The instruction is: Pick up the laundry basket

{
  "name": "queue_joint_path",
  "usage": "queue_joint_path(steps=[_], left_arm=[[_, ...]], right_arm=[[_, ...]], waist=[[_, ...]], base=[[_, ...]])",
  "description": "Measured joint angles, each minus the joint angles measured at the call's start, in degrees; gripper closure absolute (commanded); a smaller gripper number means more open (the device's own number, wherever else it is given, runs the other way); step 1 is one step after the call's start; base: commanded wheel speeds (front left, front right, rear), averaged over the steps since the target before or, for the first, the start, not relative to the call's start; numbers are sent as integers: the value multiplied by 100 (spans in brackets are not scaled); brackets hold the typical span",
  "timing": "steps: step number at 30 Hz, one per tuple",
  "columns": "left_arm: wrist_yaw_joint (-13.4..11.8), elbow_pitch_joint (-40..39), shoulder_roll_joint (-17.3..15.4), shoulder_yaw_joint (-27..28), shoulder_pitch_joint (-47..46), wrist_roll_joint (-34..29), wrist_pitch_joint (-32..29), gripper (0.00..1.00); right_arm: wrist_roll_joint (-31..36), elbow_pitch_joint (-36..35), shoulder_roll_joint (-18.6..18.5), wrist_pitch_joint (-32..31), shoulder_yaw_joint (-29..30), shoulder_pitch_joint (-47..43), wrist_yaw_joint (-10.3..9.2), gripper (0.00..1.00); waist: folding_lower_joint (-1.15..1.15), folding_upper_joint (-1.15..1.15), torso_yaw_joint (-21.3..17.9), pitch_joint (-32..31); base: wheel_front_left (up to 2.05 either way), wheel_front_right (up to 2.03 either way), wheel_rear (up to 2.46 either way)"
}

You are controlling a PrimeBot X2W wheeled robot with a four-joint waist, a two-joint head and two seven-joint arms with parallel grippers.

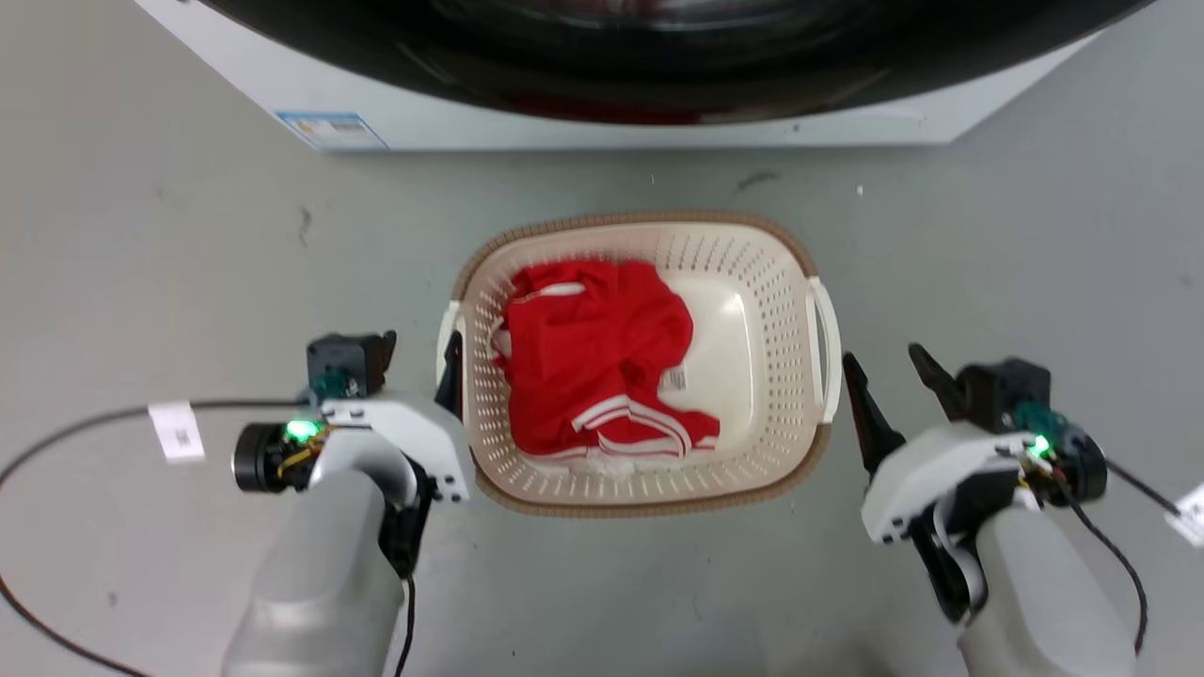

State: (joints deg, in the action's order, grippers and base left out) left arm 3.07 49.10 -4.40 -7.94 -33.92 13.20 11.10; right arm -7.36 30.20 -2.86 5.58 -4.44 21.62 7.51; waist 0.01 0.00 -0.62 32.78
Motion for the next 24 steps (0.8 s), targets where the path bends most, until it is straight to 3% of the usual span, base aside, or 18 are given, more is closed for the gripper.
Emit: queue_joint_path(steps=[10,24], left_arm=[[336,1074,-183,-7,-1068,358,-933,0],[434,1769,-369,-299,-2032,989,-2205,0]], right_arm=[[-489,1471,-3,-499,-447,1317,-1,0],[-1124,3023,-8,-925,-1100,2827,0,0]], waist=[[0,0,-120,740],[-1,0,-265,1345]], base=[[0,0,0],[0,0,0]])
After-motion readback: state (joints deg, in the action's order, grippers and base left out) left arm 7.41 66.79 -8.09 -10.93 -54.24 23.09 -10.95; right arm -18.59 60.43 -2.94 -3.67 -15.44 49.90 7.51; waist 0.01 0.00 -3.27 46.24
